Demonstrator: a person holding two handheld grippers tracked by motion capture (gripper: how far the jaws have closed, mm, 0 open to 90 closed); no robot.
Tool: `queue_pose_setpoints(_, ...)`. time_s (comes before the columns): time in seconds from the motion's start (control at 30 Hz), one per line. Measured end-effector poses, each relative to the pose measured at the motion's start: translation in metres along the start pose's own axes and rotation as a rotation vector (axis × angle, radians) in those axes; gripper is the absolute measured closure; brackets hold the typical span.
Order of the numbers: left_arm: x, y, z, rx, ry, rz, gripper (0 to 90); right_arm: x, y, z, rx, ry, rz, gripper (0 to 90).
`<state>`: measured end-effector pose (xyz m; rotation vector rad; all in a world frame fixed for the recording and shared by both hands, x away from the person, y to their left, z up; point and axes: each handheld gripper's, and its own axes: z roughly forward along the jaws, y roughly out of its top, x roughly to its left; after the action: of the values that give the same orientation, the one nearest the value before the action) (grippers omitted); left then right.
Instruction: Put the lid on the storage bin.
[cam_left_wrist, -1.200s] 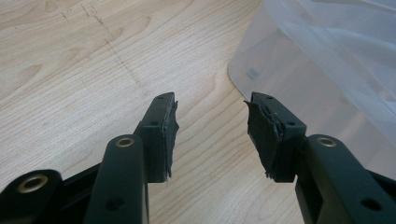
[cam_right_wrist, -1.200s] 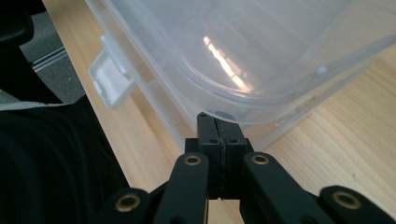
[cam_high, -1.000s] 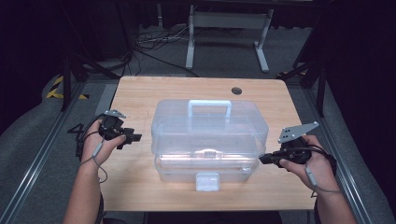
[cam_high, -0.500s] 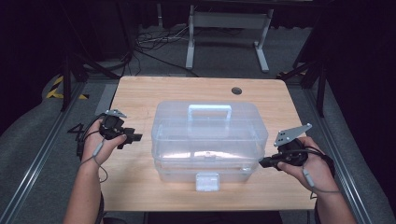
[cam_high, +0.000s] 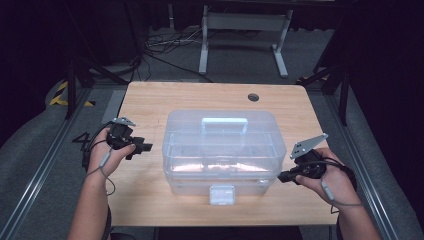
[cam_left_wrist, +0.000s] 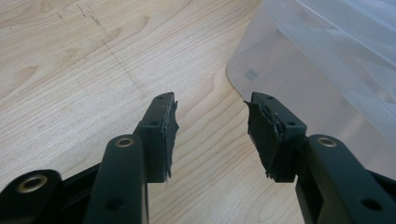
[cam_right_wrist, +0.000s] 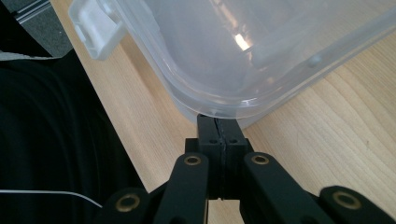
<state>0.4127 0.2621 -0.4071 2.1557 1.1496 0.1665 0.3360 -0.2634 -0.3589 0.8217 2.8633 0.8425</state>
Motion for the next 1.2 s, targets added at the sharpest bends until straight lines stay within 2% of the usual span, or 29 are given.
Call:
queue_pose_setpoints(0.5, 0.0018, -0.0006, 0.0006, -0.004, -0.005, -0.003, 52.1, -0.0010, -0.0001, 0.0057, 0.030, 0.013, 0.005, 90.0)
queue_pose_setpoints(1.2, 0.0030, 0.0002, 0.0052, 0.004, -0.013, -0.011, 51.9, -0.0020, -0.0019, 0.0102, 0.066, 0.008, 0.011, 90.0)
